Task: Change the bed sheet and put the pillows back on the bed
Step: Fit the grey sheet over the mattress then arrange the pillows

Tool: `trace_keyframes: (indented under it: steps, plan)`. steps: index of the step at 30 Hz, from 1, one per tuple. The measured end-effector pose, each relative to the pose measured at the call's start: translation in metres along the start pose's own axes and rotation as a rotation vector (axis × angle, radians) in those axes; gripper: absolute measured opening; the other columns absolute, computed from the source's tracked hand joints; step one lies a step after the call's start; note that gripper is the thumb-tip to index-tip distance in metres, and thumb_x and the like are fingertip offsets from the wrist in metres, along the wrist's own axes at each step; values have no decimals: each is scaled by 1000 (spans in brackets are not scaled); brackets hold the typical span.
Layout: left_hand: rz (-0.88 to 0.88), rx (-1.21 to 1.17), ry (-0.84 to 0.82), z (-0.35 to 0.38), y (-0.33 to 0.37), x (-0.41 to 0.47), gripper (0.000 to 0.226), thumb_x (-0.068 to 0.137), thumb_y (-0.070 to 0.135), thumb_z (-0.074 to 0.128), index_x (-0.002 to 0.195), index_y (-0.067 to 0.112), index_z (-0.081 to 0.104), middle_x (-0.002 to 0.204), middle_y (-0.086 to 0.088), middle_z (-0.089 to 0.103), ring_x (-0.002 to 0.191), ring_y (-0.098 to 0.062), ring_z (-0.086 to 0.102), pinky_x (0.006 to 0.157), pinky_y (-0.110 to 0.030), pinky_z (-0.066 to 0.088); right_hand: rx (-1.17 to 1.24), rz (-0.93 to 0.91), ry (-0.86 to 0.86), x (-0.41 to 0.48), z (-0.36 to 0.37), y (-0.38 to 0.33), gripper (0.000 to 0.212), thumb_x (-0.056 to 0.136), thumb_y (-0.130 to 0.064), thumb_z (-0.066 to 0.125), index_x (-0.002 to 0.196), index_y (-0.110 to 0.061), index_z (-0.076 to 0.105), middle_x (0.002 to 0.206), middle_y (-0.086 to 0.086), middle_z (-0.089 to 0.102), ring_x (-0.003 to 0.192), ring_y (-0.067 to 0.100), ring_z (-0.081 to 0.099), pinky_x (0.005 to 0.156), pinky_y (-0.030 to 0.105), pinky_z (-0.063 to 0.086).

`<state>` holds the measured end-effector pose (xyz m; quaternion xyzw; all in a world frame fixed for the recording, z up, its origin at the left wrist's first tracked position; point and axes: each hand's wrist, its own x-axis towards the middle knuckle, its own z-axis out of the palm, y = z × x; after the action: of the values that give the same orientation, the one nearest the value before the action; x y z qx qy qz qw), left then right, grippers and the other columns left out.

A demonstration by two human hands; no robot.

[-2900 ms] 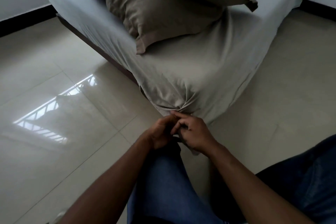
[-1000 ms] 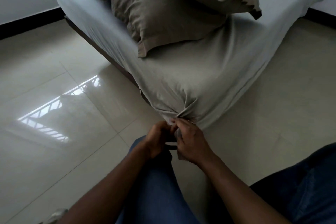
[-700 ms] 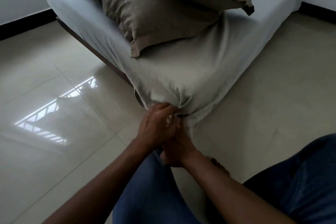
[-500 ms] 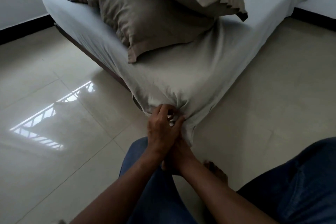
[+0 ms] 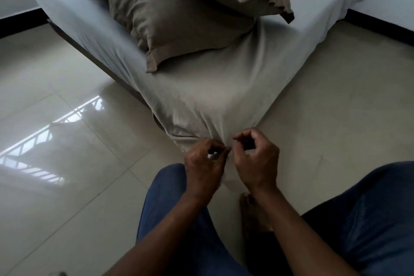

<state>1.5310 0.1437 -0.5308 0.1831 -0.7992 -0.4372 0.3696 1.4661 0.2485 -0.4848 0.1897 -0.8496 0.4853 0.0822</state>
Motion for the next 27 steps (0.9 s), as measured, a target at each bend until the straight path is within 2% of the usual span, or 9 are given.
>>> trace_keyframes:
  steps: [2, 5, 8, 11, 14, 17, 21, 24, 27]
  plan:
    - [-4, 8, 22, 4, 7, -4, 15, 78, 11, 84, 79, 13, 69, 77, 6, 68, 72, -3, 62, 65, -27, 53, 0, -2, -37, 8, -3, -12, 21, 86, -44, 73, 81, -24, 71, 75, -14, 70, 68, -1, 66, 62, 26, 57]
    - [-23, -55, 67, 8, 12, -9, 16, 78, 6, 82, 80, 14, 68, 77, 9, 67, 72, -3, 62, 64, -28, 52, -236, 19, -161, 15, -4, -21, 43, 79, -72, 69, 85, -29, 72, 74, -14, 70, 65, -1, 65, 57, 23, 54]
    - [-42, -109, 51, 10, 12, -11, 16, 78, 5, 82, 77, 13, 67, 76, 11, 66, 73, -4, 63, 65, -33, 52, -418, -40, -189, 20, -4, -19, 29, 84, -54, 75, 87, -25, 74, 78, -9, 72, 67, 8, 67, 55, 24, 49]
    - [-5, -176, -19, 6, 11, -4, 15, 78, 3, 82, 79, 11, 68, 78, 7, 68, 75, -7, 65, 68, -35, 54, -437, -156, -183, 20, -7, -18, 16, 86, -33, 78, 80, -19, 72, 73, -4, 71, 61, 11, 63, 52, 23, 45]
    - [-22, -374, -116, -7, 7, 5, 10, 84, 4, 69, 92, 10, 69, 89, -1, 71, 86, -21, 69, 75, -47, 56, -402, -205, -166, 16, -12, -17, 17, 86, -27, 78, 77, -19, 68, 71, -5, 66, 59, 9, 59, 53, 21, 47]
    - [-254, -613, -91, -8, 5, 10, 27, 86, 4, 52, 109, 5, 68, 104, -11, 72, 101, -31, 69, 89, -46, 56, -359, -229, -158, 8, -13, -9, 21, 88, -24, 78, 75, -18, 63, 70, -6, 61, 60, 7, 56, 54, 24, 49]
    - [-617, -800, -125, 3, 9, 14, 31, 90, 18, 53, 104, -3, 70, 108, -15, 73, 108, -31, 67, 97, -42, 53, -314, -313, -149, 8, -14, -7, 22, 86, -17, 80, 74, -15, 62, 70, -3, 61, 61, 11, 56, 58, 30, 50]
    - [-848, -947, -191, 3, 22, 16, 29, 102, 24, 47, 94, 1, 61, 87, -12, 64, 85, -20, 64, 76, -27, 55, -298, -342, -201, 5, -5, -3, 21, 86, -14, 78, 73, -14, 61, 71, -1, 61, 61, 13, 55, 59, 32, 49]
    - [-938, -1069, -284, 3, 15, 25, 43, 104, 28, 39, 69, 11, 59, 62, -2, 59, 60, -12, 62, 61, -21, 51, -303, -347, -249, 5, 14, 1, 21, 84, -15, 76, 72, -15, 59, 71, 2, 60, 62, 17, 55, 57, 36, 48]
